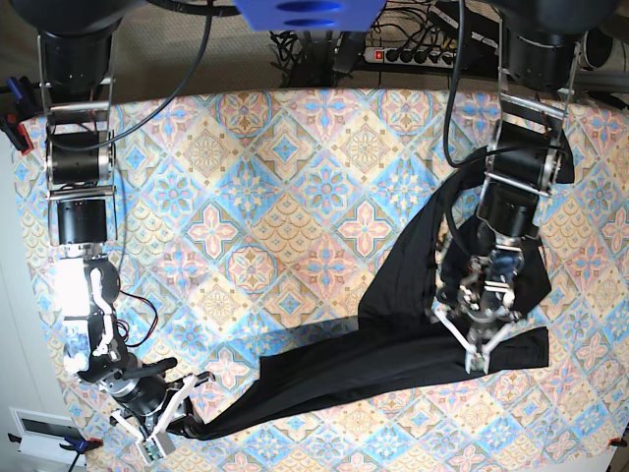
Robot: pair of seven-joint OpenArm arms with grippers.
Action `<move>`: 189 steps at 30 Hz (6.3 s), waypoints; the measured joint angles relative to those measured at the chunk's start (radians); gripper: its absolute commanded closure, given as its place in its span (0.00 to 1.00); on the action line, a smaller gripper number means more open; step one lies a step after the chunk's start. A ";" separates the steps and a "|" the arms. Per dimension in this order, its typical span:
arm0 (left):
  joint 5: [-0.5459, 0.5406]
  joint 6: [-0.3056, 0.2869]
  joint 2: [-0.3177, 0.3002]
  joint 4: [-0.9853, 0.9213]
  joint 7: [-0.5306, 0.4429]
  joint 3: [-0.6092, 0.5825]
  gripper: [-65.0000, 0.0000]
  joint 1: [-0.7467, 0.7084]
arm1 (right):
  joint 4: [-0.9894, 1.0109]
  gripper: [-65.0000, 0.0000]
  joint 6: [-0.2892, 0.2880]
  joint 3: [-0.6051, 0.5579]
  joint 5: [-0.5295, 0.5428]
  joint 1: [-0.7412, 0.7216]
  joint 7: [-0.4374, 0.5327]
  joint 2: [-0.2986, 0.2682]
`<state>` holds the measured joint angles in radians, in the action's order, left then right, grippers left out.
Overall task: Layout the t-shirt on the table in an organized manner, then fold the t-shirt properly
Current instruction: 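Swing the lifted shirt across the table with both grippers, then lay the shirt down and release it from both grippers, then grasp the shirt edges again with both grippers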
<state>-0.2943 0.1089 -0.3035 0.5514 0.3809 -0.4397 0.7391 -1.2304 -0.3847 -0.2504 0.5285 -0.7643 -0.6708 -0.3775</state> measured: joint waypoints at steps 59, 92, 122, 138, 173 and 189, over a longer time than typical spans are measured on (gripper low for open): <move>0.031 0.015 -0.161 0.395 0.225 0.079 1.00 -0.299 | -0.535 1.00 0.010 0.418 0.336 0.590 -0.073 -0.220; -0.005 0.011 -0.044 0.779 0.486 0.337 1.00 -0.298 | -0.710 1.00 0.004 0.446 0.441 0.823 -0.086 -0.224; -0.016 0.006 0.202 0.375 0.243 0.334 0.64 -0.102 | -0.760 1.00 -0.141 0.393 0.305 1.218 -0.569 -0.230; -0.014 0.003 0.224 0.165 0.171 0.333 0.63 -0.116 | -0.760 0.73 -0.143 0.300 0.008 1.112 -0.539 -0.226; -0.325 0.000 -0.192 1.030 0.439 0.659 1.00 -0.974 | -0.373 0.73 -0.143 0.093 0.002 0.474 -0.376 0.029; -0.424 -0.004 -0.206 0.960 0.416 0.668 0.74 -0.954 | -0.151 0.73 -0.148 -0.152 0.011 0.330 -0.295 0.259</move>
<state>-0.7185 0.1051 -0.5095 1.5112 0.7971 0.2283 -0.2146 -1.3819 -0.5331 -0.4026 0.5396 -0.4339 -0.9661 -0.1188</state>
